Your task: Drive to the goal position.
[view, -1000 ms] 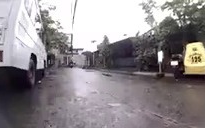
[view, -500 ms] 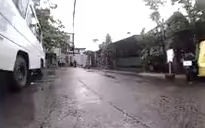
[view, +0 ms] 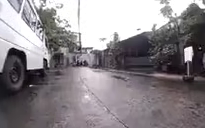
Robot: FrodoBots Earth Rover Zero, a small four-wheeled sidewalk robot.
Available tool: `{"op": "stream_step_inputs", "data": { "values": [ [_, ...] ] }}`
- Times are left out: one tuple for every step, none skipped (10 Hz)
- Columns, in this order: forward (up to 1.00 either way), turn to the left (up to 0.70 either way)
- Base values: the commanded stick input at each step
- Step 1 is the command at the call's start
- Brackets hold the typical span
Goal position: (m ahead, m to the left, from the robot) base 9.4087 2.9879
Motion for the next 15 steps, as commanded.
{"op": "stream_step_inputs", "data": {
  "values": [
    [1.0, 0.17],
    [1.0, 0.0],
    [1.0, 0.06],
    [1.0, 0.19],
    [1.0, 0.05],
    [1.0, 0.0],
    [1.0, 0.05],
    [1.0, 0.27],
    [1.0, 0.27],
    [1.0, 0.01],
    [1.0, 0.16],
    [1.0, 0.0],
    [1.0, 0.0],
    [1.0, 0.05],
    [1.0, 0.27]
  ]
}}
